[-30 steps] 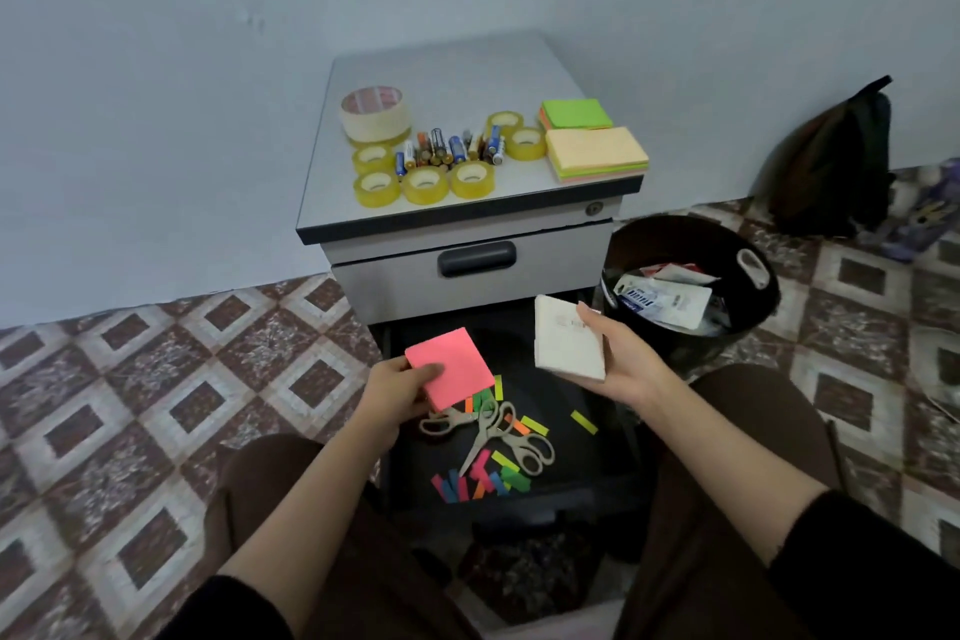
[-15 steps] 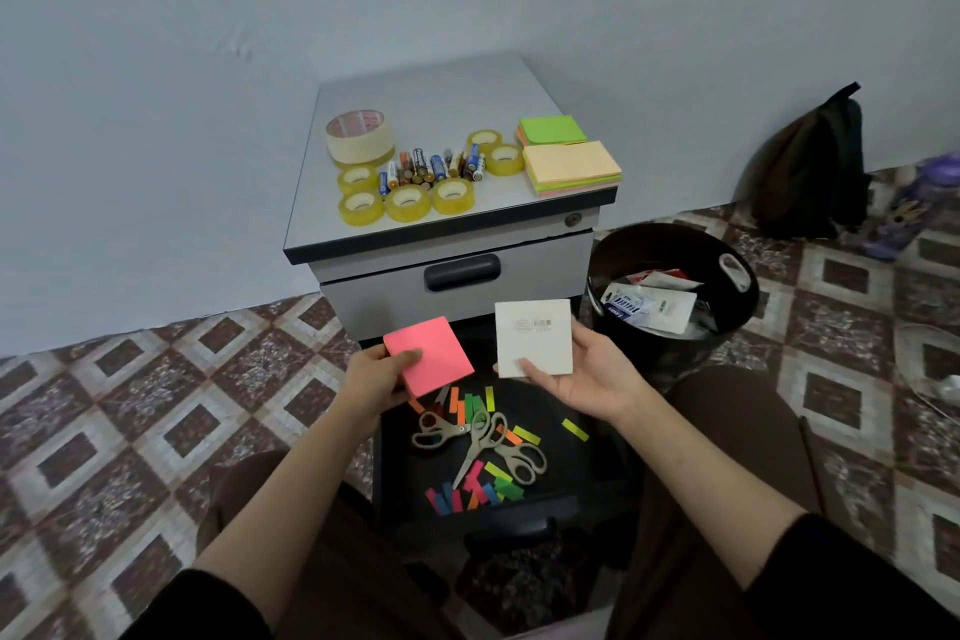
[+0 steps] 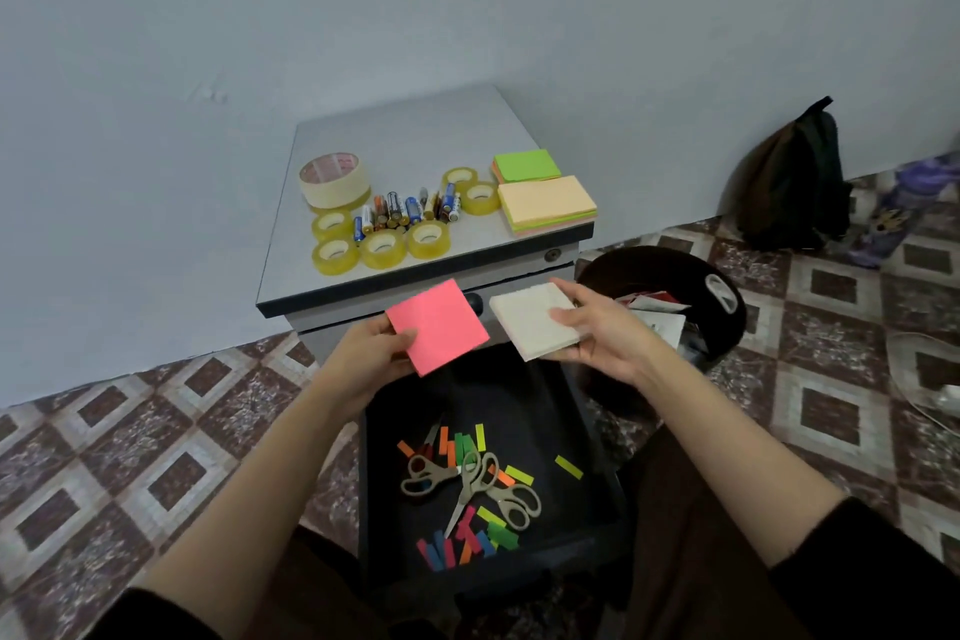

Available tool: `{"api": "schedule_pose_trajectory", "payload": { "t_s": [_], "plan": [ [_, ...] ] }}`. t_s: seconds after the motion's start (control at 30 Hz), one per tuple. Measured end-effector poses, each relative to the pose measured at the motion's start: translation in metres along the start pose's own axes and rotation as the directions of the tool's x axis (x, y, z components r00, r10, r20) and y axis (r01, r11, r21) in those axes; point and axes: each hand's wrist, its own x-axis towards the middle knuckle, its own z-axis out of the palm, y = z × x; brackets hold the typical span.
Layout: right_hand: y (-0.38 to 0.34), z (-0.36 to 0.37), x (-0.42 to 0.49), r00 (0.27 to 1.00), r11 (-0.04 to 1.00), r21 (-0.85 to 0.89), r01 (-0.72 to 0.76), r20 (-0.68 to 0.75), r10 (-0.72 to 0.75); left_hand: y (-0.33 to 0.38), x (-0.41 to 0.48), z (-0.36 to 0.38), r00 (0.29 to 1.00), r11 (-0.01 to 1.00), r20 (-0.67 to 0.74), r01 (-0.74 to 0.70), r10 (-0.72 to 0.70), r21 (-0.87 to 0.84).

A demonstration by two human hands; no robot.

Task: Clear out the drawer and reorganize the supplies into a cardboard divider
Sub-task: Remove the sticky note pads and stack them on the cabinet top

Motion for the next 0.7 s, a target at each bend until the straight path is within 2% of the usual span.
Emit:
{"api": "schedule_pose_trajectory", "payload": {
  "t_s": [0.13,0.2,0.3,0.6,0.7],
  "plan": [
    [-0.053,0.005,0.012,0.994,0.976,-0.199,0.088,-0.041,-0.098,0.053,0.02,0.014,0.997,0.992,0.038,-0.065,0.069,-0.108],
    [-0.077,0.003,0.022,0.992,0.966,-0.25,0.07,-0.083,-0.094,0.077,0.034,0.02,0.994,0.983,0.078,-0.057,0.071,-0.173],
    [-0.108,-0.003,0.038,0.987,0.958,-0.286,0.024,-0.147,-0.069,0.108,0.055,0.029,0.991,0.983,0.113,-0.046,0.066,-0.178],
    [-0.155,-0.03,0.074,0.969,0.993,0.003,0.119,-0.217,-0.116,0.17,0.135,0.067,0.99,0.982,0.021,0.142,-0.14,-0.126],
    [-0.159,-0.044,0.089,0.953,0.992,0.015,0.128,-0.277,-0.119,0.182,0.155,0.081,0.983,0.983,0.01,0.181,-0.181,0.03]
  ]
}}
